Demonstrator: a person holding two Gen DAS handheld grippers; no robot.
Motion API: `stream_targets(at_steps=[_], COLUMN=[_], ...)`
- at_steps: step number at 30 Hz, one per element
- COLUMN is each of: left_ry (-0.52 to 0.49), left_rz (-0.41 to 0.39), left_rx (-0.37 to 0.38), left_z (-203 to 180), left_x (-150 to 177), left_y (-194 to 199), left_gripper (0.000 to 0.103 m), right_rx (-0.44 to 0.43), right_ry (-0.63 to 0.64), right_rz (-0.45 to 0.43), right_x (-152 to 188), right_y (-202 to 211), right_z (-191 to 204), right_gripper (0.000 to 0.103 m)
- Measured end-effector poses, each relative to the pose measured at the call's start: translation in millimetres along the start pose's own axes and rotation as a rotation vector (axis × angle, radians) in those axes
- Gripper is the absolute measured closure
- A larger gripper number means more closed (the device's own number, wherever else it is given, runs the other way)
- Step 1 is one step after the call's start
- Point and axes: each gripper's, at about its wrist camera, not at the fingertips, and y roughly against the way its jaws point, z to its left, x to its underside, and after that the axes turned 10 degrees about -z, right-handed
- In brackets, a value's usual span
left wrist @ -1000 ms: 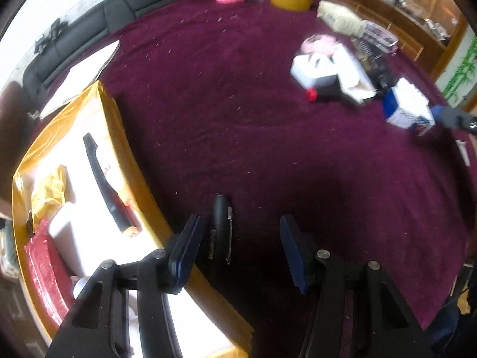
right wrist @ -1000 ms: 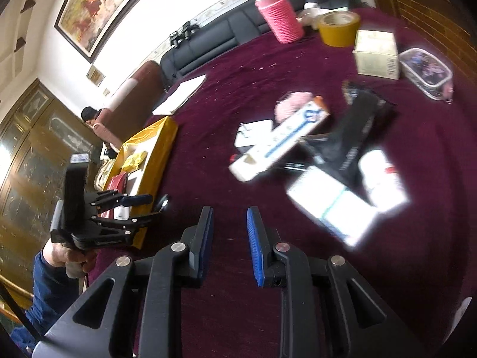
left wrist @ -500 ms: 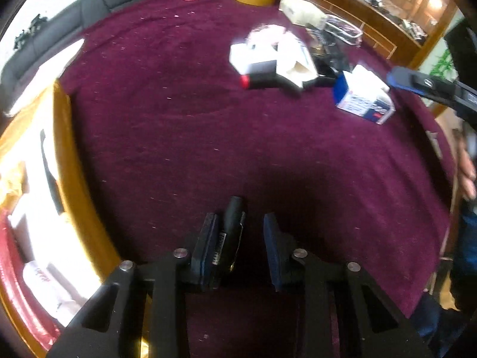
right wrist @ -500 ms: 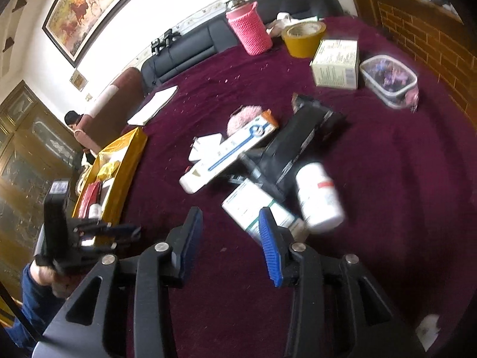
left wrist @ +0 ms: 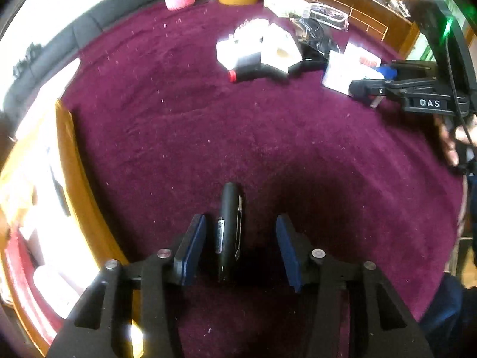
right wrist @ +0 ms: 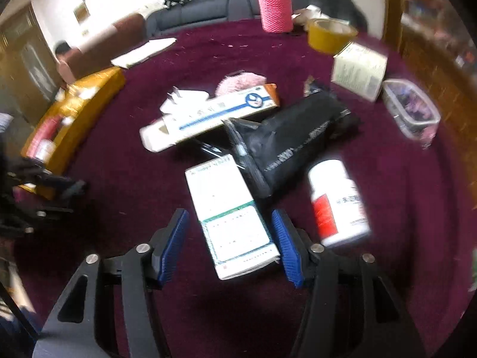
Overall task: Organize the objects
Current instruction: 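Carry the box and marker to the tray and lower them in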
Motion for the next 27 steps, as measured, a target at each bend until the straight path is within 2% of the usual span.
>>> stream_targets(at_steps=[1,2,4,8,12,20,27], left_ry=[0.015,0.032,0.046,0.071,0.075,0.054,0.073], left_rz=[-0.018,-0.039,-0.072,-0.133,-0.173,-0.221,-0.262], left_rx=[-0.014,-0.019,-0.034,-0.110,-0.146,-0.194,-0.204], left_z=[-0.4,-2.4,-7.3,-18.6,-25.0,-27.9,-23.0], left_x=[2.2,4.9,7.9,12.5,10.5,10.8,11.4], left_y=[2.2,4.3,7.9,11.0,9.9,17.3,31.2], left_gripper=[0.062,0.068,0.090,0.090,0.090,0.090,0.090], right_rx=[0.004,0.008,0.017,-0.013,-0.066,-0.125,-0.150], right_ry=[0.000,-0.011,-0.020,-0.059,-0.094,-0.117,-0.102], right_rz=[0.005,0.003,-0.013,-0.044,-0.058,-0.073,-0.081], right_x=[1.0,2.2,4.1,8.7,8.9,5.8,-0.1], right_y=[-0.8,-0.1,5.7,20.4,25.7,30.7,33.8], right_z=[0.4,1.0,3.7,10.0,19.5,41.9,60.5], right_gripper=[0.070,0.071,0.071,0.071,0.071,0.071,0.071])
